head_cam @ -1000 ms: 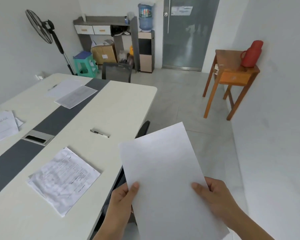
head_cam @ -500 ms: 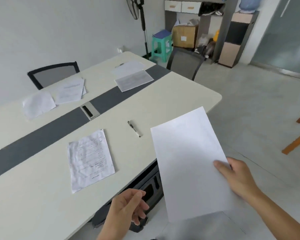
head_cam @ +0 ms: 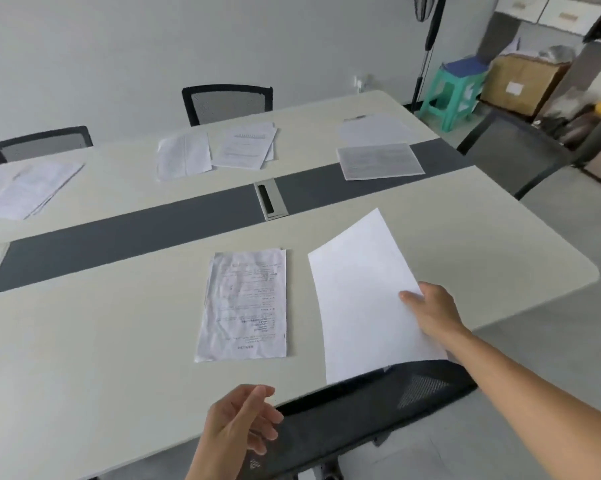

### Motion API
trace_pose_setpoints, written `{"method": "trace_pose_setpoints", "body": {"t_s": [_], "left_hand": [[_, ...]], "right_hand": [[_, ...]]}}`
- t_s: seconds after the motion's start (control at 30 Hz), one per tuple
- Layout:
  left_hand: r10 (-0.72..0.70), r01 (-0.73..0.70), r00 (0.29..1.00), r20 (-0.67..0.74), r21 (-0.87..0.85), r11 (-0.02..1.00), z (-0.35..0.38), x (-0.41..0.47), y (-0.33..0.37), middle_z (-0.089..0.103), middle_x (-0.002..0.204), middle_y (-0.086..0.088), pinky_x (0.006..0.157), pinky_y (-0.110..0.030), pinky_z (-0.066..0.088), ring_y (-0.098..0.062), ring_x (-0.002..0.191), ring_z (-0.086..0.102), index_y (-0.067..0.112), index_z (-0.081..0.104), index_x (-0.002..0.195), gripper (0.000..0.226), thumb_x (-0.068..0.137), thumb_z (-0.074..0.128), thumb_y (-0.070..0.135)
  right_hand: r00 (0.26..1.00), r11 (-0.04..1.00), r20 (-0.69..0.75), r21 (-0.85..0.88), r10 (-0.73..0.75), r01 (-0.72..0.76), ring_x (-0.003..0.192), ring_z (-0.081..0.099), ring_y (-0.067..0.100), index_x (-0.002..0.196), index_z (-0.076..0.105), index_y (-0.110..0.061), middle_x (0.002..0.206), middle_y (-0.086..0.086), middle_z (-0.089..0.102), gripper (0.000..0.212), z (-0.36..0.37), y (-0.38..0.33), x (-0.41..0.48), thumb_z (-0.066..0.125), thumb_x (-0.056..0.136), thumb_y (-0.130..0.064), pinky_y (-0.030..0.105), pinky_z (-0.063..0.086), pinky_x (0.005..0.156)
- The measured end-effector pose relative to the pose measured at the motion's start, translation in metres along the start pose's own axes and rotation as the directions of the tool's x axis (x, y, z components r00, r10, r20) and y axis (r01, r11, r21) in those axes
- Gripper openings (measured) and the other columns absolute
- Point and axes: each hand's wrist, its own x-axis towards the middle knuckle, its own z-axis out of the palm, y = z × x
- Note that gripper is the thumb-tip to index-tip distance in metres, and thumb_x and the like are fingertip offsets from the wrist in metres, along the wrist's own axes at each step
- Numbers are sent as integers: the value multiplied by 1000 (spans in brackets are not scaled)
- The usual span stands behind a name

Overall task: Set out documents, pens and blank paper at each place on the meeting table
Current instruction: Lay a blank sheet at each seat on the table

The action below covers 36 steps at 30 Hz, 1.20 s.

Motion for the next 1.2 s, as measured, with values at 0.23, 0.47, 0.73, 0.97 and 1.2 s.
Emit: {"method": "trace_pose_setpoints", "body": {"t_s": [0.23,0.47,0.73,0.97,1.2], "left_hand": [[9,-15,997,-71,-81,997,-28,44,12,69,69,-19,44,-28,44,-22,54,60,1,69,93,25,97,49,15],[-103,83,983,-153,-133,988,-40,63,-5,71,74,-19,49,-31,45,-23,58,61,5,70,93,24,96,51,20],[-146,138,982,-124,-70,988,-19,95,-11,70,72,-11,52,-34,46,-21,61,61,8,69,92,21,96,54,22],[153,-129,988,33,728,673,37,165,-32,56,121,13,88,-24,48,-8,112,54,26,60,118,28,95,50,38],[-9,-280,959,282,953,114,77,232,-64,-6,162,-12,122,-41,7,-30,149,-6,26,16,150,61,98,43,42]], "right_hand": [[994,983,89,-173,71,-55,89,64,32,102,62,-3,100,13,68,36,58,-25,55,51,92,-37,40,52,78],[982,947,135,-310,135,-88,64,50,28,72,44,-8,73,9,53,37,112,-23,87,52,93,-37,33,36,59],[976,911,197,-413,93,-3,56,39,22,66,31,-15,62,0,40,42,120,-13,97,54,89,-41,30,26,52],[941,913,317,-335,-123,232,62,35,26,64,25,-18,60,2,35,29,104,-21,121,37,89,-9,33,24,57],[863,774,436,-442,-255,453,93,59,32,98,66,-9,112,4,55,26,119,-7,156,40,96,-13,32,43,69]]}}
